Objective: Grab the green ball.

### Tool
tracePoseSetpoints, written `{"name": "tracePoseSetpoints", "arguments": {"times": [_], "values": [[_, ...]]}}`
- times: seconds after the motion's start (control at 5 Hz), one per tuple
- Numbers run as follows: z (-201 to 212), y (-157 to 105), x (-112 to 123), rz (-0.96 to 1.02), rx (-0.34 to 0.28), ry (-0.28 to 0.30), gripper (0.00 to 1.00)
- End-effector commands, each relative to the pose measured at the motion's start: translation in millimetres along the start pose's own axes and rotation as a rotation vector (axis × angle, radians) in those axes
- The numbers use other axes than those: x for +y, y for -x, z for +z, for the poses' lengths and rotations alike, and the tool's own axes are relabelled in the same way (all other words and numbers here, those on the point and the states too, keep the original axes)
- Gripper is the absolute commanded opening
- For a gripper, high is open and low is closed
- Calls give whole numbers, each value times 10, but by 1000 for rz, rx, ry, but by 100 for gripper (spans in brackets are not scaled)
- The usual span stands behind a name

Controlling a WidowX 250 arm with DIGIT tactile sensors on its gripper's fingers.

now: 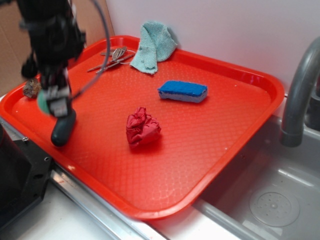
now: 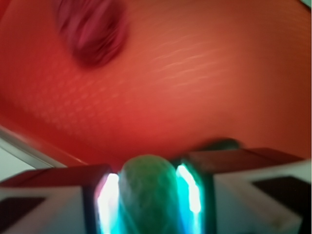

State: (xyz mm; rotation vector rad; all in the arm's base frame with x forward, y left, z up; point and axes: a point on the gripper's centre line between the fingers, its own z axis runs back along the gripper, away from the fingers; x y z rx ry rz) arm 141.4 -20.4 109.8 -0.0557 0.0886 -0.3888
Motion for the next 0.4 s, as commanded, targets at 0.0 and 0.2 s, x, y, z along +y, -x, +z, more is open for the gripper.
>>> {"name": "tracePoseSetpoints", "arguments": {"times": [0.0,0.2], "values": [[845,268,465,385,-26,1,0],[1057,352,480,411,-65,-59,0]]}}
